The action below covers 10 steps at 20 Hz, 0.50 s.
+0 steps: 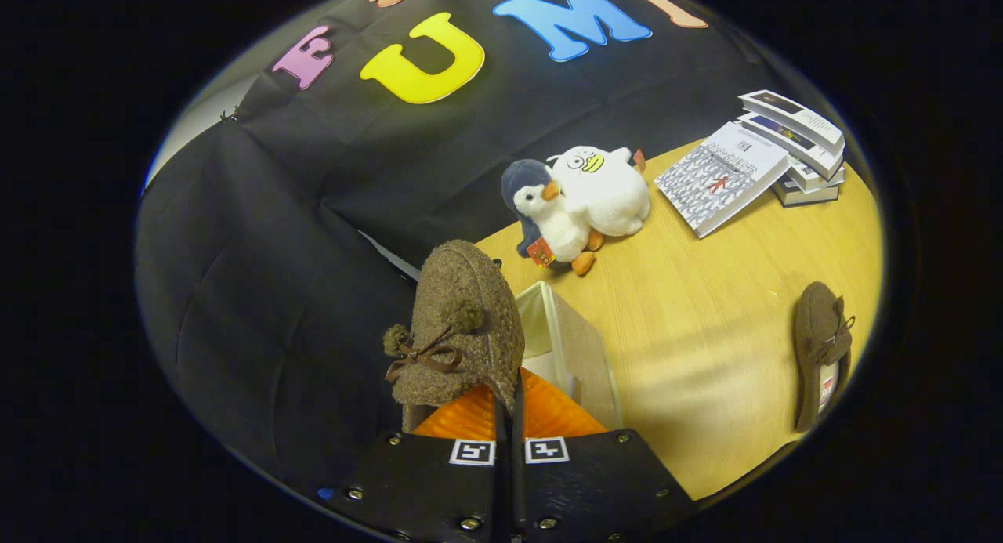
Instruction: Open the storage box then place both shoes into the box .Put the left shoe in first, then the right shoe, with the right side of both shoes facing outward in a uniform manner.
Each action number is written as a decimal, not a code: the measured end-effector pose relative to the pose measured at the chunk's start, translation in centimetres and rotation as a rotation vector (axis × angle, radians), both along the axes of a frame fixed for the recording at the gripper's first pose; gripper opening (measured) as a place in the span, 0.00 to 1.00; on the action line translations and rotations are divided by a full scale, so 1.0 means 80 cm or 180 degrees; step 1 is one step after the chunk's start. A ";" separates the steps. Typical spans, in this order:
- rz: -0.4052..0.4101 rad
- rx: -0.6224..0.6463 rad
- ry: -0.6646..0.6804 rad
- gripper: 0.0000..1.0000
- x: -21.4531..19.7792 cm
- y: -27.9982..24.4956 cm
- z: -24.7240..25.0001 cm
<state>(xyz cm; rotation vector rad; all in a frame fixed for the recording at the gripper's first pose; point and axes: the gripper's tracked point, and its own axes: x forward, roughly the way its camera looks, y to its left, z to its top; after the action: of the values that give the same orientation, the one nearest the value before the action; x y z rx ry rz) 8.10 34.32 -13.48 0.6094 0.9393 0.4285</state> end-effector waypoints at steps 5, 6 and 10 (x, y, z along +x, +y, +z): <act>0.0096 -0.0063 0.0114 0.00 -0.008 0.051 -0.031; 0.0114 -0.0084 0.0138 0.00 -0.012 0.058 -0.037; 0.0158 -0.0210 0.0197 0.00 -0.019 0.081 -0.059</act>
<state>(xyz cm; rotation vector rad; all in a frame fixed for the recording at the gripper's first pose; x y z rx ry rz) 6.59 40.79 -18.19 0.5428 1.0255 0.4231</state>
